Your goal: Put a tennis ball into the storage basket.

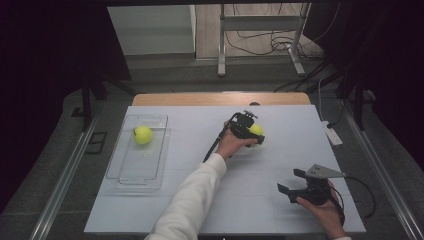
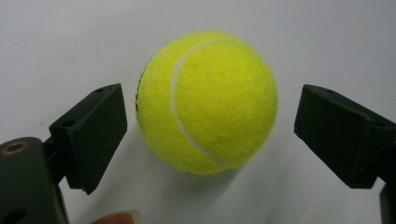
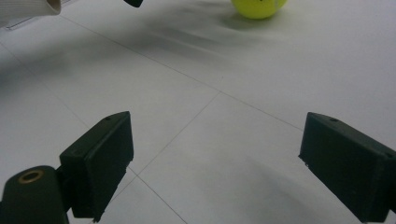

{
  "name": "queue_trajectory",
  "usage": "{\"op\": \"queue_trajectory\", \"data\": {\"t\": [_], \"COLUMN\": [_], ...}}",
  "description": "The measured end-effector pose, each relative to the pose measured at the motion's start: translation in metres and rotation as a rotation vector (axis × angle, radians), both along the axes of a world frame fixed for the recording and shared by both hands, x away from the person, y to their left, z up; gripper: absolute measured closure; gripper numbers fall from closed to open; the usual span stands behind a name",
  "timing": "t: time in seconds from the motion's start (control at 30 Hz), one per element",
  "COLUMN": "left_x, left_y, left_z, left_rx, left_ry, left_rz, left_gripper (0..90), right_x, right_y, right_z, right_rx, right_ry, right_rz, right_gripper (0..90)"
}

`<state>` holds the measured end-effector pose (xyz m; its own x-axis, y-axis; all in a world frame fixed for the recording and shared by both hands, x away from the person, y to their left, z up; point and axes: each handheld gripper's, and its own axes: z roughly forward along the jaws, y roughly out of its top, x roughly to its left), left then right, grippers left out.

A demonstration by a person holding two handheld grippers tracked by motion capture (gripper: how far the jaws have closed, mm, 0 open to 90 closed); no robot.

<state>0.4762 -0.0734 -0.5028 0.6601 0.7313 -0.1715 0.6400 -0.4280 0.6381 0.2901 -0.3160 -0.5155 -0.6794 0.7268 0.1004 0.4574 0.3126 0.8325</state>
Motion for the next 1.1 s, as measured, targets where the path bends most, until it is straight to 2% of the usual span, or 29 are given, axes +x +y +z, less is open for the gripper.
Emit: {"op": "queue_trajectory", "data": {"t": [0.13, 0.3, 0.57, 0.67, 1.1], "left_x": [0.001, 0.001, 0.001, 0.000, -0.007], "left_y": [-0.001, -0.001, -0.001, -0.002, 0.006], "left_z": [0.000, -0.001, 0.000, 0.000, 0.011], "left_rx": [0.002, 0.016, 0.022, 0.029, -0.007], "left_ry": [0.000, -0.009, -0.011, -0.025, -0.048], "left_rz": [0.000, 0.011, 0.007, 0.008, -0.031], "left_gripper": [15.3, 25.0, 26.3, 26.6, 26.7], "right_x": [0.000, 0.000, 0.000, 0.000, 0.001], "right_y": [0.000, -0.001, -0.001, -0.001, 0.000], "right_z": [0.000, 0.000, 0.000, 0.000, -0.001], "right_rx": [-0.002, -0.002, -0.003, -0.003, -0.008], "right_ry": [0.000, 0.000, 0.000, 0.000, 0.001], "right_rz": [-0.001, -0.001, -0.001, -0.001, 0.000], "right_gripper": [10.2, 10.2, 10.2, 10.2, 10.2]}}
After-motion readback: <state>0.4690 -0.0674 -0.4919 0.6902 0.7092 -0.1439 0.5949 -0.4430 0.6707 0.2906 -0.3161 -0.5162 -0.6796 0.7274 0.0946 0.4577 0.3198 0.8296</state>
